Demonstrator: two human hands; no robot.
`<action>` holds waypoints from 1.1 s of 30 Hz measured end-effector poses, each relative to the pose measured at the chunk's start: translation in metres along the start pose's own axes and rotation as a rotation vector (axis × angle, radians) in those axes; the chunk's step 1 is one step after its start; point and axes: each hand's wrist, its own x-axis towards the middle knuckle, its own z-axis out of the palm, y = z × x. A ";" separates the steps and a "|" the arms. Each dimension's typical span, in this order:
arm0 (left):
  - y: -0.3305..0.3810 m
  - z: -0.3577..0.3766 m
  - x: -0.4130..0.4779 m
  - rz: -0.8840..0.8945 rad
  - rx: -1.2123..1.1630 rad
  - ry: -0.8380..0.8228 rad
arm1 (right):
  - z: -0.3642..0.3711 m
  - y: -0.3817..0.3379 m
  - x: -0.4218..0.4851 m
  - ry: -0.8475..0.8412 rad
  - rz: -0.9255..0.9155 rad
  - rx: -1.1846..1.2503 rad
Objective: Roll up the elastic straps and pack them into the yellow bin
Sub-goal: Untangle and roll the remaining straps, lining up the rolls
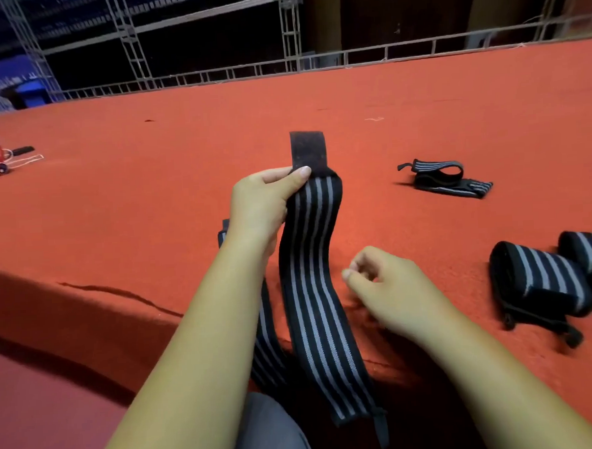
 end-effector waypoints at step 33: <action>0.033 0.169 -0.174 -0.127 -0.179 -0.360 | -0.159 0.023 -0.128 0.446 -0.037 0.328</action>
